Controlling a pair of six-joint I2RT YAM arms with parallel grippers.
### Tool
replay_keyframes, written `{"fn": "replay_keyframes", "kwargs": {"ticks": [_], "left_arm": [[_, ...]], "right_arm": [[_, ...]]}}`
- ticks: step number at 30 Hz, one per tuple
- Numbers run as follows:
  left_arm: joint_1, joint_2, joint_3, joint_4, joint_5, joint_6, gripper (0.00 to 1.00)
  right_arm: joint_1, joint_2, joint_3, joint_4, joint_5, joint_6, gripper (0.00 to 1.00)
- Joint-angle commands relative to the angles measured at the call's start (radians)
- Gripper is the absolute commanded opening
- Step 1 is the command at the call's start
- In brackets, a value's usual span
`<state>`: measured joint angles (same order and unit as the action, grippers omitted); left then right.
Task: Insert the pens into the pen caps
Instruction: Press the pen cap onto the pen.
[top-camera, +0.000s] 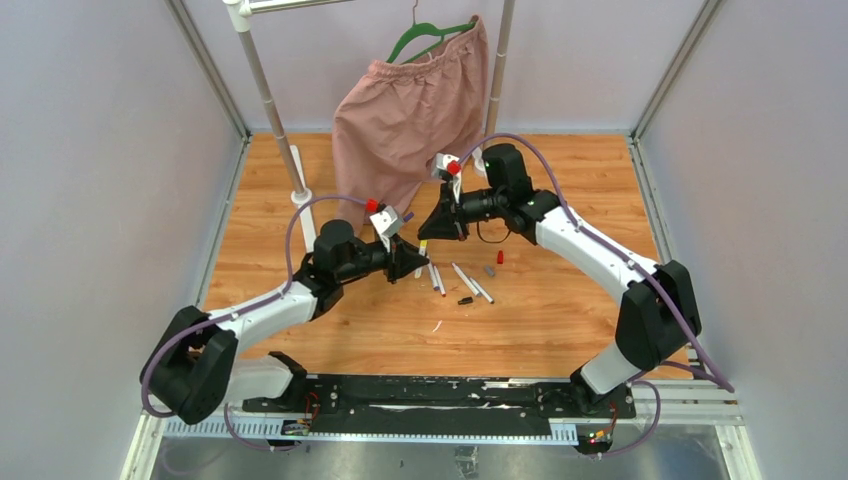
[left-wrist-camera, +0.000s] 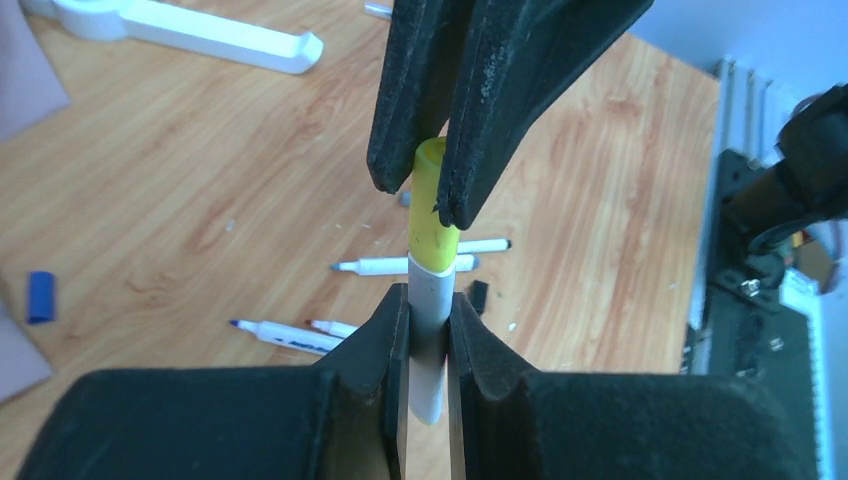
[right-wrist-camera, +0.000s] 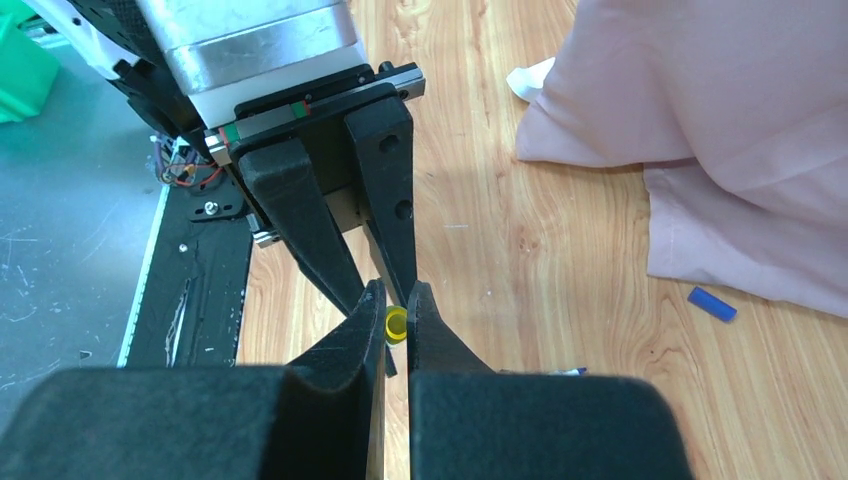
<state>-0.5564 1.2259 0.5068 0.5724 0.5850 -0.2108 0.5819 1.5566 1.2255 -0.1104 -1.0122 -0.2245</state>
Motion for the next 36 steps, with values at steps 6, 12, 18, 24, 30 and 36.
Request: {"fn": "replay_keyframes", "kwargs": {"ticks": [6,12,18,24,30,36], "left_arm": [[0.02,-0.172,0.253,0.466,0.042,0.169,0.0],[0.069,-0.078,0.277,0.72,0.069,-0.09,0.0],[-0.014,-0.186,0.229,0.553,-0.173,0.146,0.0],[-0.014,-0.111,0.242,0.601,0.027,0.037,0.0],[-0.037,-0.071,0.101,0.655,0.067,-0.024,0.0],[-0.045,-0.031,-0.031,0.794,0.044,-0.119,0.0]], "right_arm": [[0.097,0.129,-0.081,-0.419,-0.07,-0.032,0.0],[0.105,0.124,-0.078,-0.43,-0.075,-0.04,0.0],[0.107,0.134,-0.074,-0.426,-0.051,-0.032,0.0],[0.087,0.063,-0.065,-0.423,-0.057,-0.057,0.07],[-0.01,-0.111,-0.039,-0.419,-0.079,-0.074,0.56],[-0.145,-0.259,-0.074,-0.393,-0.212,-0.101,0.67]]}}
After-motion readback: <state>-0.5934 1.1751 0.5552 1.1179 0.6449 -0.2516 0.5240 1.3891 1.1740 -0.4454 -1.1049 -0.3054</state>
